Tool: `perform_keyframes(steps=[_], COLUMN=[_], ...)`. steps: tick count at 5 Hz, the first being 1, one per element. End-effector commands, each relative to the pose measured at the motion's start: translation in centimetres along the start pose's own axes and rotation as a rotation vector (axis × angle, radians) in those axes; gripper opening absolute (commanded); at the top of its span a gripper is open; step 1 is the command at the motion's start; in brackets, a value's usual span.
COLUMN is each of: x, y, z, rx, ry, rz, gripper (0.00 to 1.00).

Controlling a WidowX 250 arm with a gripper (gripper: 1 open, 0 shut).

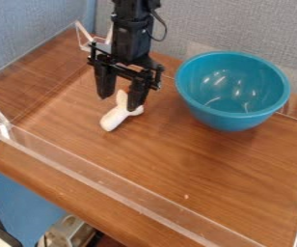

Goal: Put the mushroom in the blue bowl

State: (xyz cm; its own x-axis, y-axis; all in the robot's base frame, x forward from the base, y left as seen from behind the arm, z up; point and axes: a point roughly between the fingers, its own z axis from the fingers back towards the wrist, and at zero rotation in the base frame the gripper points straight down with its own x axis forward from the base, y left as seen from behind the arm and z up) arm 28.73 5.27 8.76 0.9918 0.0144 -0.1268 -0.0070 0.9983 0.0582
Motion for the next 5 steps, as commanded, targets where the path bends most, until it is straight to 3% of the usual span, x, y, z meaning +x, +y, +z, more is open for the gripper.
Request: perform_keyframes(steps=[1, 5], x=[0.4, 1.7], y=[0.2, 1.6], z=[0.3, -3.6], rx=[0.002, 0.003], ry=[-0.035, 0.010], rz=[0.006, 0.006], gripper=[1.00, 1.00])
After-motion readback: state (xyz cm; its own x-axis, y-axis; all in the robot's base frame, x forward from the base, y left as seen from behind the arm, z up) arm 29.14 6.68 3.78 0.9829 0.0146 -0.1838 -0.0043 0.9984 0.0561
